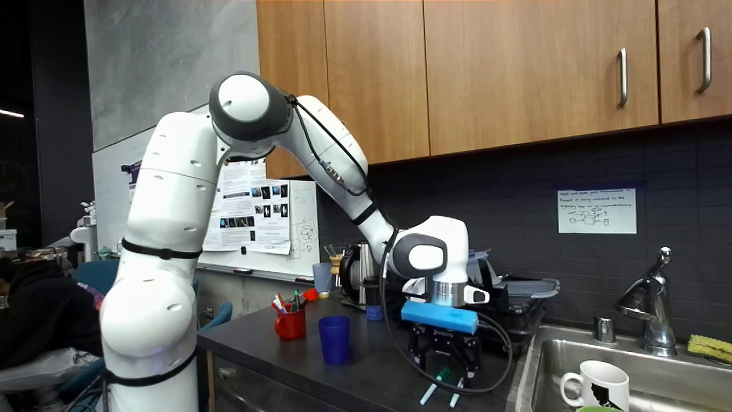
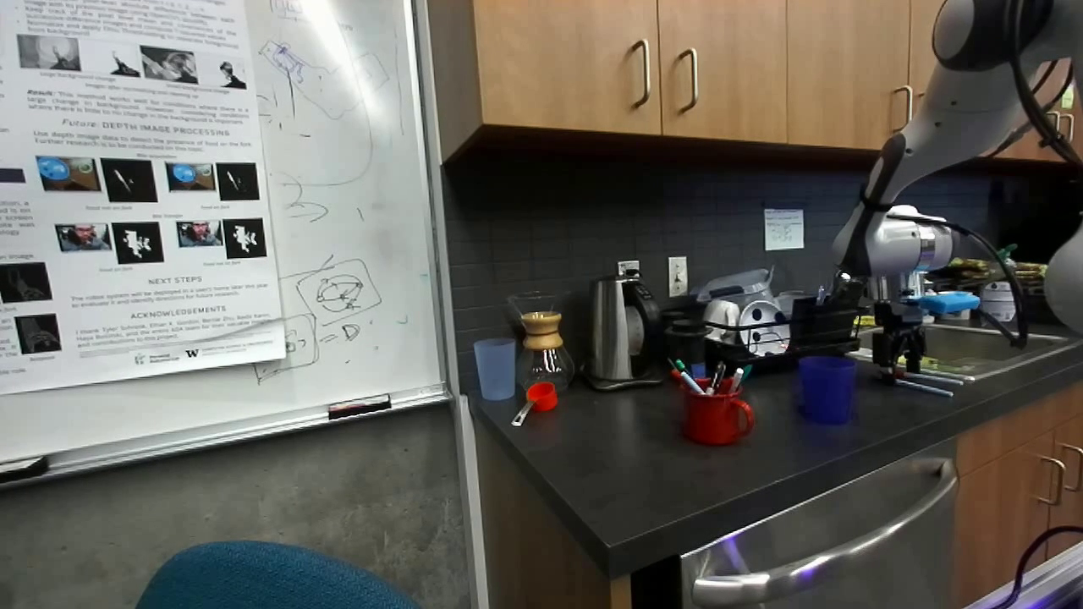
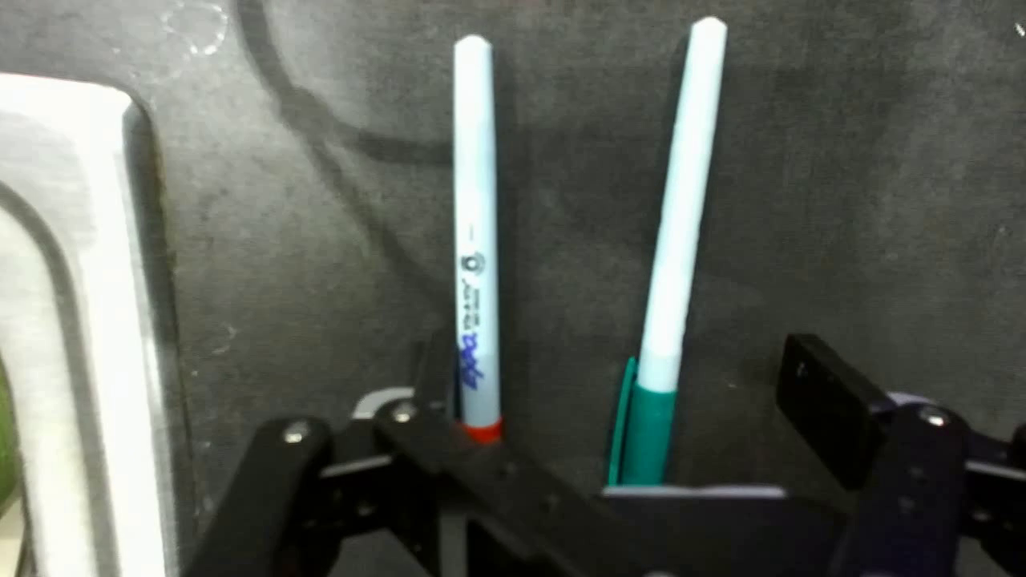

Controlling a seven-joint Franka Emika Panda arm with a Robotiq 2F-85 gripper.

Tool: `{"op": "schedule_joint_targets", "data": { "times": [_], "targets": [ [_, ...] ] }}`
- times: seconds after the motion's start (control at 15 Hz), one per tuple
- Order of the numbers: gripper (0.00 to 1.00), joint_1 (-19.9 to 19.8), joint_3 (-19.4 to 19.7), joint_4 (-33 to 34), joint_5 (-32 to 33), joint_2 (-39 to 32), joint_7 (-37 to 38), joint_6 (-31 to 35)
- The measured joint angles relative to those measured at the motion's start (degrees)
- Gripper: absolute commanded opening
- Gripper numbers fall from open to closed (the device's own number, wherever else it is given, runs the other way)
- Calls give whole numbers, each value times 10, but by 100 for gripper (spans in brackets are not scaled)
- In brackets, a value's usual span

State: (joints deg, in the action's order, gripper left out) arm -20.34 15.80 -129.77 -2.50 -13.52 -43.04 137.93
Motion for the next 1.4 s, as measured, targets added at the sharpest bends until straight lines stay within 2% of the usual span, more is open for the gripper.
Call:
{"op": "schedule_joint_targets", "data": {
  "times": [0.47,0.8,1.13,1.4],
  "targets": [
    [100,-1,-2,3,0,-5,0,1],
    [100,-1,-2,1,0,5,-1,41],
    [100,-1,-2,-11,5,44,-6,57],
    [100,2,-2,-51,13,100,-21,52]
  ]
}}
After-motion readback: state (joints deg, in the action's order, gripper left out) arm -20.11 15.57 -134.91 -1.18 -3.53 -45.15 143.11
